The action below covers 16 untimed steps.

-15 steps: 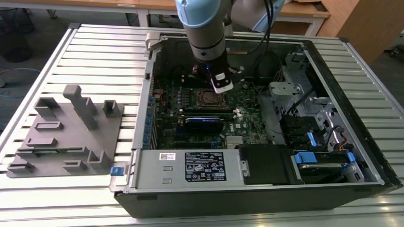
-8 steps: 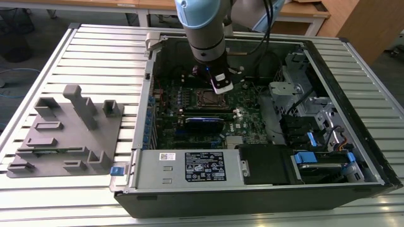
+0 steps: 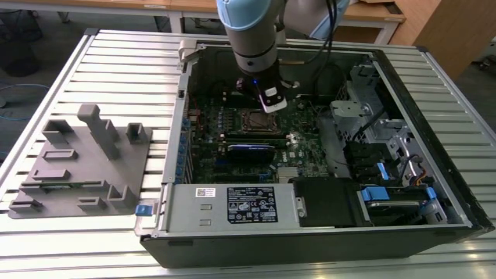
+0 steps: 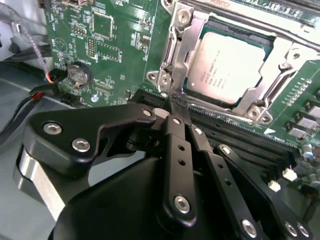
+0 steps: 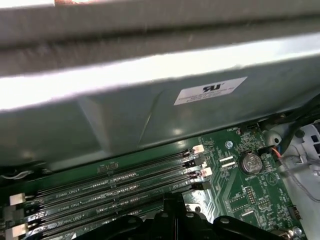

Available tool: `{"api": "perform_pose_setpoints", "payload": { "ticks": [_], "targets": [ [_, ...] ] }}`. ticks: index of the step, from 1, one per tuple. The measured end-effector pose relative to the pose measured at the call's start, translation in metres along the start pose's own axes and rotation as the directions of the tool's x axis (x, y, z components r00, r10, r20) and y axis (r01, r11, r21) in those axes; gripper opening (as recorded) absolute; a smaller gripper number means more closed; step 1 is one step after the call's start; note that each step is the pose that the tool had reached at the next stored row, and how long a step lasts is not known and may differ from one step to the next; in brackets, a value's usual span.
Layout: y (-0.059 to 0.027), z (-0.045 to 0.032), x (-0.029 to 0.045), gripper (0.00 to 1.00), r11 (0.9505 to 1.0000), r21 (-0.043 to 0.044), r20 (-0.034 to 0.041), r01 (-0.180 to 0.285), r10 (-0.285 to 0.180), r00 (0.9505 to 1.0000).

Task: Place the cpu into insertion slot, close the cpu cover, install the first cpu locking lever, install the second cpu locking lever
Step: 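Install the first cpu locking lever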

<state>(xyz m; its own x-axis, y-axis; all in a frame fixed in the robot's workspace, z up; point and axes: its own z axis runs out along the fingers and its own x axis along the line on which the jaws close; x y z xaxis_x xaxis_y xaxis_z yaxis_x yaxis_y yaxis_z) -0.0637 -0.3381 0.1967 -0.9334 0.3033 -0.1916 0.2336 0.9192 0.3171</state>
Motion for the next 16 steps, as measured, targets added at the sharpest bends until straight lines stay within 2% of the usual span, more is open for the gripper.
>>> {"api": "perform_pose_setpoints", "payload": {
  "ticks": [3,4,6,10,13,16],
  "targets": [
    [0.0012,-0.0030,-0.0008,0.11,1.0000,0.0022,-0.0041,-0.001,0.001,1.0000],
    [0.0012,-0.0030,-0.0010,0.11,1.0000,0.0068,-0.0076,-0.001,0.001,1.0000],
    [0.0013,-0.0030,-0.0014,0.11,0.9997,0.0245,-0.0214,-0.004,0.004,0.9998],
    [0.0013,-0.0028,-0.0018,0.11,0.9971,0.0753,-0.0682,-0.015,0.020,0.9975],
    [0.0013,-0.0028,-0.0019,0.11,0.9926,0.1201,-0.1048,-0.020,0.033,0.9940],
    [0.0014,-0.0028,-0.0022,0.11,0.9859,0.1658,-0.1297,-0.020,0.042,0.9906]
  ]
}}
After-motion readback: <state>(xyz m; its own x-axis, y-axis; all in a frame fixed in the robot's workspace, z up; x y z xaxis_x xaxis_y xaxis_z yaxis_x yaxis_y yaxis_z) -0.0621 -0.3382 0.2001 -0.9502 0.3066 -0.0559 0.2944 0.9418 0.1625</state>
